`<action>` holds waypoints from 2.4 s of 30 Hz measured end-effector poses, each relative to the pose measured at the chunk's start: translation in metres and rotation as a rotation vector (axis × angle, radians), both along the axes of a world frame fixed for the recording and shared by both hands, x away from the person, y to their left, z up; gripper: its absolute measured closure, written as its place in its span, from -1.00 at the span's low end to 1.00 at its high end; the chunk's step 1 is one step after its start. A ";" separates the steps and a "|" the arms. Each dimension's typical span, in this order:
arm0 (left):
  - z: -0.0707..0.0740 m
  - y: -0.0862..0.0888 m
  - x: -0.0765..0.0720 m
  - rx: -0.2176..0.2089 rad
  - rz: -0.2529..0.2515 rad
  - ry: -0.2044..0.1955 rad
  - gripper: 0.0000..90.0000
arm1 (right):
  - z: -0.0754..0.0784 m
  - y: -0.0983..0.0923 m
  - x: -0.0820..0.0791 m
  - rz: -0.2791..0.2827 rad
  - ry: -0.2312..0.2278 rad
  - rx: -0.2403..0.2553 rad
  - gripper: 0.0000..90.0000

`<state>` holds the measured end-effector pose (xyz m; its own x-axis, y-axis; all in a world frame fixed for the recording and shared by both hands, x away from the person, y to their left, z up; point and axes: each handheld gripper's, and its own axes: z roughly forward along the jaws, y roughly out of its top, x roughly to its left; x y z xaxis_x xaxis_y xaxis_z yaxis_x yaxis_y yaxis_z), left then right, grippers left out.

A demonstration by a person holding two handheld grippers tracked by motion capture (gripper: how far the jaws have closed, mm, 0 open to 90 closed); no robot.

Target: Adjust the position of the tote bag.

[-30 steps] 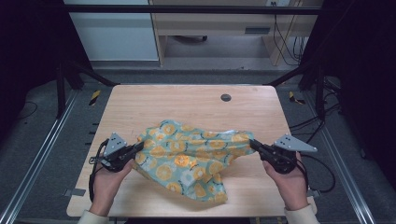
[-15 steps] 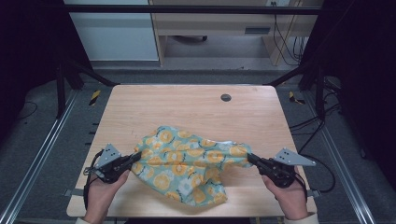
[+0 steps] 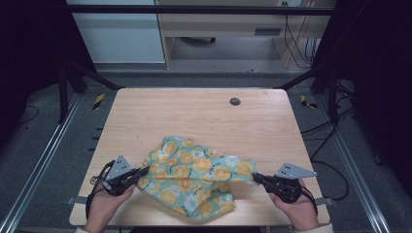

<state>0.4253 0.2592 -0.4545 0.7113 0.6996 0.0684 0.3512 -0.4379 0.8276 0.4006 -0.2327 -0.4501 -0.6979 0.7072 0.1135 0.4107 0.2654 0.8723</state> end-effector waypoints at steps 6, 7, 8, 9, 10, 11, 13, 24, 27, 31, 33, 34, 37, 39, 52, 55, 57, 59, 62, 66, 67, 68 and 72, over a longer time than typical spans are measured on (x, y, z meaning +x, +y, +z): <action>-0.008 -0.009 0.003 0.094 -0.042 0.019 1.00 | -0.007 0.004 0.004 0.026 0.037 -0.058 1.00; -0.009 -0.010 0.004 0.107 -0.046 0.019 1.00 | -0.009 0.005 0.005 0.032 0.043 -0.067 1.00; -0.010 -0.011 0.005 0.122 -0.050 0.020 1.00 | -0.011 0.007 0.006 0.042 0.054 -0.094 1.00; -0.010 -0.011 0.005 0.122 -0.050 0.020 1.00 | -0.012 0.008 0.006 0.047 0.057 -0.103 1.00; -0.011 -0.013 0.005 0.129 -0.052 0.020 1.00 | -0.012 0.008 0.006 0.047 0.057 -0.103 1.00; -0.013 -0.015 0.006 0.133 -0.054 0.027 1.00 | -0.014 0.011 0.008 0.053 0.058 -0.139 1.00; -0.016 -0.018 0.007 0.146 -0.058 0.034 1.00 | -0.014 0.013 0.008 0.054 0.061 -0.163 1.00; -0.021 -0.021 0.018 0.138 -0.017 0.068 1.00 | -0.020 0.018 0.018 0.034 0.091 -0.206 1.00; -0.021 -0.022 0.019 0.135 -0.006 0.065 1.00 | -0.020 0.019 0.021 0.032 0.100 -0.198 1.00; -0.019 -0.022 0.019 0.131 0.003 0.051 1.00 | -0.015 0.021 0.017 0.062 0.049 -0.175 0.71; -0.019 -0.021 0.018 0.127 0.004 0.050 1.00 | -0.011 0.021 0.017 0.055 0.054 -0.147 0.47; -0.019 -0.021 0.018 0.125 0.005 0.048 1.00 | -0.010 0.021 0.017 0.048 0.051 -0.138 0.30; -0.016 -0.021 0.017 0.121 0.007 0.037 1.00 | -0.004 0.021 0.019 0.034 0.049 -0.133 0.00; -0.015 -0.020 0.016 0.119 0.009 0.033 1.00 | 0.004 0.022 0.023 0.021 0.051 -0.118 -0.19; -0.008 -0.019 0.012 0.098 0.005 -0.003 1.00 | 0.038 0.084 0.084 0.145 0.110 -0.058 -0.14; -0.006 -0.019 0.011 0.090 0.001 -0.010 1.00 | 0.039 0.106 0.099 0.180 0.147 -0.038 -0.14; -0.006 -0.019 0.011 0.091 0.001 -0.012 1.00 | 0.037 0.114 0.105 0.192 0.180 -0.022 -0.13; -0.005 -0.019 0.010 0.092 -0.001 -0.014 1.00 | 0.036 0.116 0.107 0.192 0.184 -0.024 -0.12; -0.004 -0.019 0.010 0.088 0.000 -0.018 1.00 | 0.029 0.123 0.113 0.203 0.230 -0.019 -0.02; -0.003 -0.019 0.009 0.079 -0.001 -0.022 1.00 | 0.029 0.130 0.108 0.245 0.221 -0.019 0.56; -0.003 -0.019 0.009 0.078 -0.002 -0.021 1.00 | 0.032 0.131 0.104 0.245 0.187 -0.023 0.79; -0.002 -0.019 0.008 0.078 0.000 -0.023 1.00 | 0.032 0.131 0.104 0.245 0.187 -0.023 0.79; 0.000 -0.015 0.003 0.061 0.007 -0.025 1.00 | 0.044 0.133 0.094 0.260 0.128 -0.021 0.99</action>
<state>0.4286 0.2439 -0.4543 0.7036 0.6988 0.1285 0.3344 -0.4853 0.8078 0.4945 -0.1002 -0.4066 -0.8371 0.5094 0.1996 0.4328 0.3932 0.8112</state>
